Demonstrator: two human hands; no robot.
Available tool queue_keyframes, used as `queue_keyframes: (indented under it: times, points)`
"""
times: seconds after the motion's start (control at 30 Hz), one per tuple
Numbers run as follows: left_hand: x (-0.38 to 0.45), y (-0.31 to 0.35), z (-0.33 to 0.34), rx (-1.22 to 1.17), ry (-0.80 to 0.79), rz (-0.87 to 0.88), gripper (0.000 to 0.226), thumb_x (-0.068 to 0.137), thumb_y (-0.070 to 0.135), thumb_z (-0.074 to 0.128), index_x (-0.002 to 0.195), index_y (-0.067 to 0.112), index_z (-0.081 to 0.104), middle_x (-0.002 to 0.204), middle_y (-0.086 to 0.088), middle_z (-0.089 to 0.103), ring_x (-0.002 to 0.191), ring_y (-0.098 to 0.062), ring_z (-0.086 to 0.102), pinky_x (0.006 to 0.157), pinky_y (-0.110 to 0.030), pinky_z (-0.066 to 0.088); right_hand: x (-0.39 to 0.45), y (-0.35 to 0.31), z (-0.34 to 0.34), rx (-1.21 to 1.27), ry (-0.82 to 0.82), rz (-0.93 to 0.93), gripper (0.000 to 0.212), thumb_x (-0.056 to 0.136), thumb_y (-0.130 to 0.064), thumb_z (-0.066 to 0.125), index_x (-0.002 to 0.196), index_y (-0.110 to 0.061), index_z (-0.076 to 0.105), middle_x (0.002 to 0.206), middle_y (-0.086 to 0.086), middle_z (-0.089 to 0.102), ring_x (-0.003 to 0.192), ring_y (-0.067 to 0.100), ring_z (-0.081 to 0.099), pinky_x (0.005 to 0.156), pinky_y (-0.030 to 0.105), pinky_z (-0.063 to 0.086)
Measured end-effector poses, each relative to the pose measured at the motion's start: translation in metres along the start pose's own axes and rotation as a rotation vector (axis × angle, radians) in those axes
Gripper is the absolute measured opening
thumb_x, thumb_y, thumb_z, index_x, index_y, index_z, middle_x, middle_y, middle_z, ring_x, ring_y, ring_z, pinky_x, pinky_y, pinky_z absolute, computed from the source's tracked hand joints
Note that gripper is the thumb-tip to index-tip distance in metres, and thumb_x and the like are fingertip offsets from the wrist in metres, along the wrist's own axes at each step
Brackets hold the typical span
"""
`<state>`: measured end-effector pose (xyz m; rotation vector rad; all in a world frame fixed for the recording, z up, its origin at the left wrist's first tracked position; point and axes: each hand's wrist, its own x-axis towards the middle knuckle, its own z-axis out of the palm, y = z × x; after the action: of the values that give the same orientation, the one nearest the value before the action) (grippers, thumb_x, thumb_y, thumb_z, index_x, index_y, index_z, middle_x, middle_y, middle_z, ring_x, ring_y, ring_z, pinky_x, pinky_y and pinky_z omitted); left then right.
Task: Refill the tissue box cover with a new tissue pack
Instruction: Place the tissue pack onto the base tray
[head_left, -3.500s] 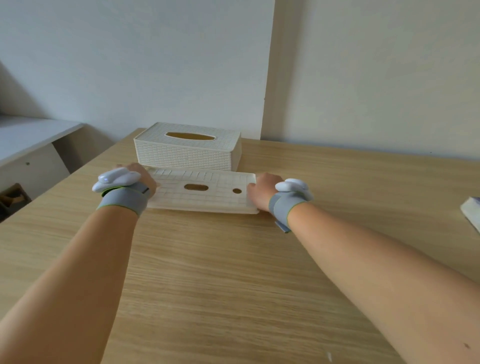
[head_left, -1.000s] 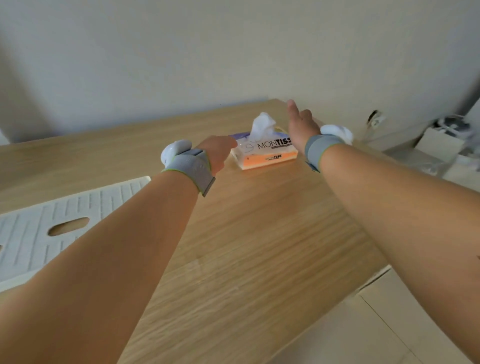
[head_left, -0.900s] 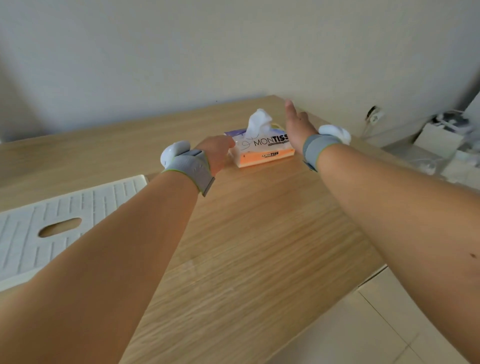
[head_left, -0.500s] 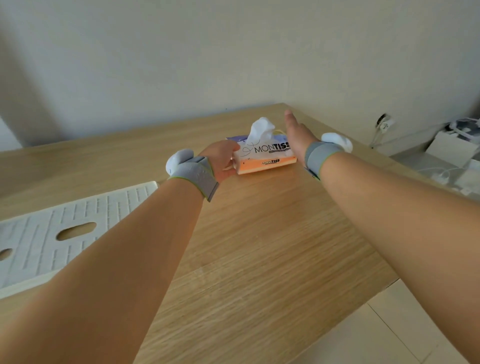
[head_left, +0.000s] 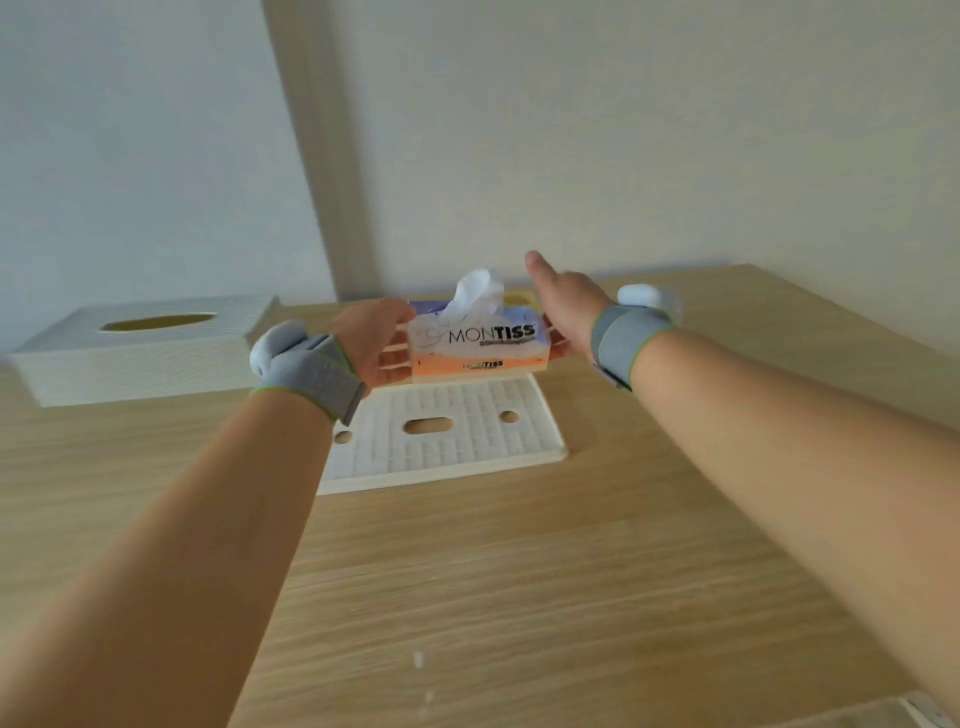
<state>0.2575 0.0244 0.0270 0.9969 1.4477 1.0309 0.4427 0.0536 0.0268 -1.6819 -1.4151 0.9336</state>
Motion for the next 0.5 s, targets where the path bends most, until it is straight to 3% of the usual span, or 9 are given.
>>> queue_keyframes:
  times: [0.1,0.2,0.3,0.4,0.5]
  points:
    - [-0.015,-0.016,-0.037,0.011,0.035,-0.029,0.023,0.096,0.017,0.041,0.076,0.016,0.052,0.08,-0.003,0.056,0.07,-0.017,0.053,0.065,-0.029,0.046,-0.013,-0.01,0.038,-0.075,-0.047,0.025,0.073,0.083,-0.068,0.027,0.076,-0.004,0.061,0.081,0.017,0.073,0.084,0.037,0.071,0.088,0.05,0.054]
    - [-0.023,-0.029,-0.051,0.031,0.044,-0.083,0.02,0.096,0.016,0.043,0.077,0.015,0.05,0.077,-0.003,0.054,0.068,-0.017,0.053,0.062,-0.031,0.046,-0.024,-0.012,0.053,-0.175,-0.04,0.062,0.072,0.089,-0.064,0.026,0.096,-0.001,0.06,0.071,0.013,0.064,0.078,0.034,0.07,0.082,0.048,0.058]
    - [-0.025,-0.036,-0.059,0.059,0.039,-0.1,0.018,0.095,0.015,0.044,0.078,0.015,0.051,0.077,-0.003,0.054,0.067,-0.017,0.054,0.065,-0.033,0.048,-0.036,-0.014,0.06,-0.231,-0.058,0.098,0.072,0.091,-0.063,0.025,0.11,-0.002,0.059,0.062,0.01,0.06,0.065,0.029,0.065,0.076,0.044,0.06]
    - [-0.023,-0.043,-0.063,0.073,0.026,-0.116,0.013,0.095,0.015,0.045,0.087,0.013,0.055,0.079,-0.003,0.054,0.07,-0.016,0.054,0.071,-0.034,0.05,-0.041,-0.012,0.065,-0.277,-0.06,0.116,0.075,0.091,-0.064,0.025,0.12,-0.002,0.056,0.058,0.009,0.057,0.049,0.024,0.057,0.059,0.034,0.057]
    - [-0.019,-0.049,-0.06,0.094,0.006,-0.122,0.011,0.095,0.014,0.044,0.093,0.012,0.054,0.077,-0.002,0.052,0.067,-0.016,0.052,0.075,-0.038,0.051,-0.041,-0.006,0.066,-0.355,-0.043,0.106,0.074,0.091,-0.064,0.023,0.112,-0.001,0.057,0.055,0.01,0.057,0.047,0.023,0.056,0.059,0.031,0.054]
